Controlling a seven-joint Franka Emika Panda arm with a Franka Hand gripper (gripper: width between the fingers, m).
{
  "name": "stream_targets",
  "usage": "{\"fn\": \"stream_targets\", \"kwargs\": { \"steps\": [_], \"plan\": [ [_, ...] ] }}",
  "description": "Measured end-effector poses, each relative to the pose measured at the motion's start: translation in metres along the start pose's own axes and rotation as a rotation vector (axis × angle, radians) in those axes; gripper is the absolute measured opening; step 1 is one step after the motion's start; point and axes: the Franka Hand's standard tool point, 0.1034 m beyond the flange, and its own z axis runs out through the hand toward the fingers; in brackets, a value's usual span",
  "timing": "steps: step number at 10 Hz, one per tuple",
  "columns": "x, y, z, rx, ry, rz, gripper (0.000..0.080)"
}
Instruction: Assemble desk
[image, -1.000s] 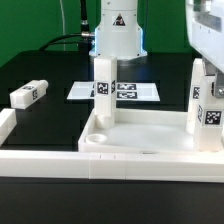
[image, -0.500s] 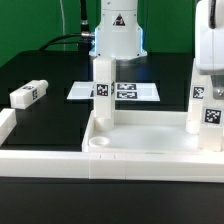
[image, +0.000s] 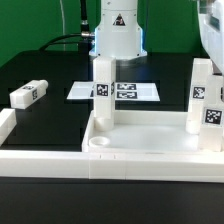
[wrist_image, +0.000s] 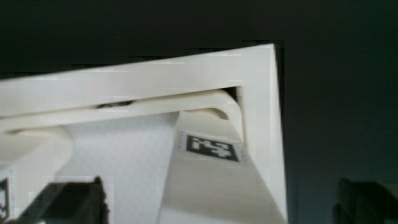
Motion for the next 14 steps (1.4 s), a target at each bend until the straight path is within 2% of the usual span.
{"fn": "stream_targets", "kwargs": {
  "steps": [3,4,9,14],
  "plan": [
    [0.0005,0.0001,0.0001,-0.001,0.001,-0.205,0.0649],
    [0.0008,0.0009,-0.0004,-0.014,0.012,-0.33,0.0649],
    [0.0033,-0.0001,-0.0016,-0.037,0.06,-0.83,0.0649],
    [0.007,0.0004,0.0001,-0.069,0.085,-1.187,0.0649]
  ]
}}
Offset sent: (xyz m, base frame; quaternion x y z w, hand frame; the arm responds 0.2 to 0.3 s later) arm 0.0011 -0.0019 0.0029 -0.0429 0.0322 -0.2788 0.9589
